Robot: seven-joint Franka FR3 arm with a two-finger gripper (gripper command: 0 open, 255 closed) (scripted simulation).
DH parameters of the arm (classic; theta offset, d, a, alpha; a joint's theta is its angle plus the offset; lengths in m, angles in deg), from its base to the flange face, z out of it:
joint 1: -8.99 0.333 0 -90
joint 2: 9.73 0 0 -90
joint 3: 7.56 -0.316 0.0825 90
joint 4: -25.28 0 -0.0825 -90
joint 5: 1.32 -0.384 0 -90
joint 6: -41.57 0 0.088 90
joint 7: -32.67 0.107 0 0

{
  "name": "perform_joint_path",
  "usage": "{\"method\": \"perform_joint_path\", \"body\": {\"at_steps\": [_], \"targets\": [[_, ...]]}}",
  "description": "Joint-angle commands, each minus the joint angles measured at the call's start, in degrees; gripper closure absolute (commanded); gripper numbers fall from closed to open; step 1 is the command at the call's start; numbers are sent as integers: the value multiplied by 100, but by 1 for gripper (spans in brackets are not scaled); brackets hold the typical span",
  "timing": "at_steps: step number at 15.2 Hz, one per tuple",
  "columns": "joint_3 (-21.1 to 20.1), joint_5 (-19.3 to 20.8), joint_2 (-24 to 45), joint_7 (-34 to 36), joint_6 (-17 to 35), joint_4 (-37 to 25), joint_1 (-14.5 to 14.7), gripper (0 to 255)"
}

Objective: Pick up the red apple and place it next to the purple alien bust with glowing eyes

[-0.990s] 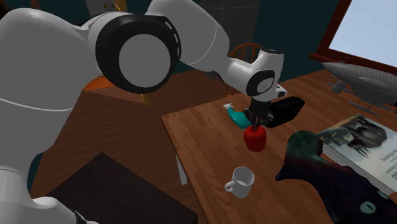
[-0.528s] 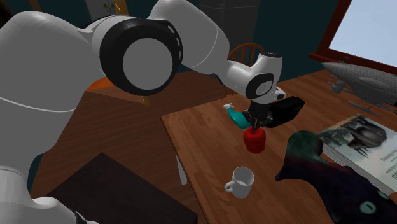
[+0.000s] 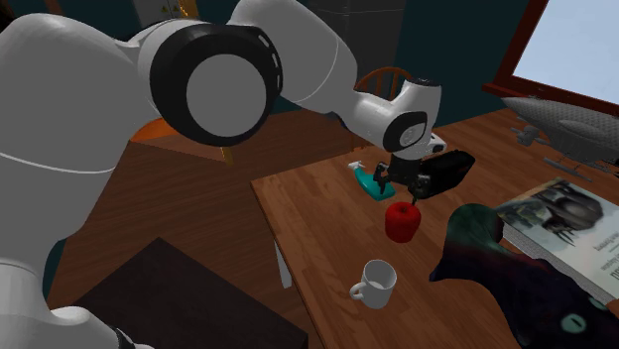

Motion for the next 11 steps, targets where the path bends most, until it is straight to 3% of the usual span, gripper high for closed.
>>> {"method": "perform_joint_path", "body": {"at_steps": [1,3,11], "targets": [[14,16,-172,12,-176,-9,16,0],[30,37,-387,23,-385,-4,33,0],[30,37,-387,23,-386,-4,33,0]]}}
